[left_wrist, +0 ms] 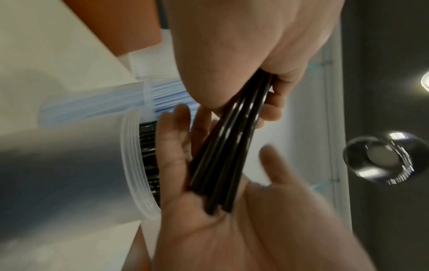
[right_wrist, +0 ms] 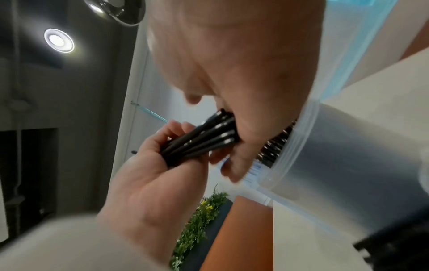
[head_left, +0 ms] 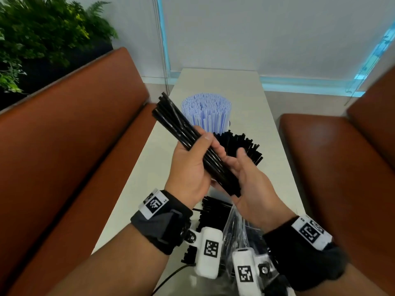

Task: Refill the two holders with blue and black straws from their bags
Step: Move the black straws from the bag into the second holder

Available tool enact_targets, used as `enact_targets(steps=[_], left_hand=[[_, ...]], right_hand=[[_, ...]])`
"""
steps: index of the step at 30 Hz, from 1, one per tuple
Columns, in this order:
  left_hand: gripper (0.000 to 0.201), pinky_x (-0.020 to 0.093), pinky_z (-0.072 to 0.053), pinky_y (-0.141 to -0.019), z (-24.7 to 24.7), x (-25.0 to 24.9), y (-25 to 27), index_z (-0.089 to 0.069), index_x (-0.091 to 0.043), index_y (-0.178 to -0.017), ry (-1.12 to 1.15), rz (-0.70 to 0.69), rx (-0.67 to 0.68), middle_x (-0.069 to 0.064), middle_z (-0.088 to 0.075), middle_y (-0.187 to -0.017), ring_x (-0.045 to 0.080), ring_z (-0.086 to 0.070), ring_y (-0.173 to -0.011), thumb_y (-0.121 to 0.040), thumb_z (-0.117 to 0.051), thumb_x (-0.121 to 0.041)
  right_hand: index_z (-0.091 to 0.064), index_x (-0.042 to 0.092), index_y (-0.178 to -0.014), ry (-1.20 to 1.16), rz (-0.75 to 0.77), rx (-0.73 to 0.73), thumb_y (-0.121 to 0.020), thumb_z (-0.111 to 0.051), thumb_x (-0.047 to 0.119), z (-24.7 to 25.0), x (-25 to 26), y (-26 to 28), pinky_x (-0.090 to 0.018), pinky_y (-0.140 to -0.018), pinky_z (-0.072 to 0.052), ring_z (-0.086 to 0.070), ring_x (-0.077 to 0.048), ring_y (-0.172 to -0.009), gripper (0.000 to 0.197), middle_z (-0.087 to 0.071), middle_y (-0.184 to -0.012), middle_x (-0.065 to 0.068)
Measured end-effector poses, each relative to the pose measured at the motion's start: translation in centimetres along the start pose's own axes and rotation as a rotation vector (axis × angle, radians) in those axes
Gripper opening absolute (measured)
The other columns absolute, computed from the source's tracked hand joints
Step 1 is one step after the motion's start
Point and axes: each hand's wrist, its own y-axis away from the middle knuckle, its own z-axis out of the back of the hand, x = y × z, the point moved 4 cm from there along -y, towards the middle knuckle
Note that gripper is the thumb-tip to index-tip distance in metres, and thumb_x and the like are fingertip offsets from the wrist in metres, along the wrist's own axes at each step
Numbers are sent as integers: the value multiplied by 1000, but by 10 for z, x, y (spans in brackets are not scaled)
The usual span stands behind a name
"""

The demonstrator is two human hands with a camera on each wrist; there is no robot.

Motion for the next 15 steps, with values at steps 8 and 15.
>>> enact_targets(steps=[8,15], left_hand=[[17,33,-56,-72,-2,-3,0,-67,-23,-82,-128,30,66,6,-62,-73,20,-62,-70,-89,-63,-8],[14,39,-53,-74,-15,-32,-7,-60,-19,-86,-233,-129,109,2,-58,-69,20,-59,-66,-96,-57,-10]], right_hand=[[-57,15,-82,889,171,239,-93,-69,37,-2,10,5,-41,-65,-49,-54,-10,-61,27,-59,-65,7],[-47,37,-81,1258,338,23,-89,-59,62,9,14,2,-28,-54,-38,-52,-3,-61,28,-54,-75,22]])
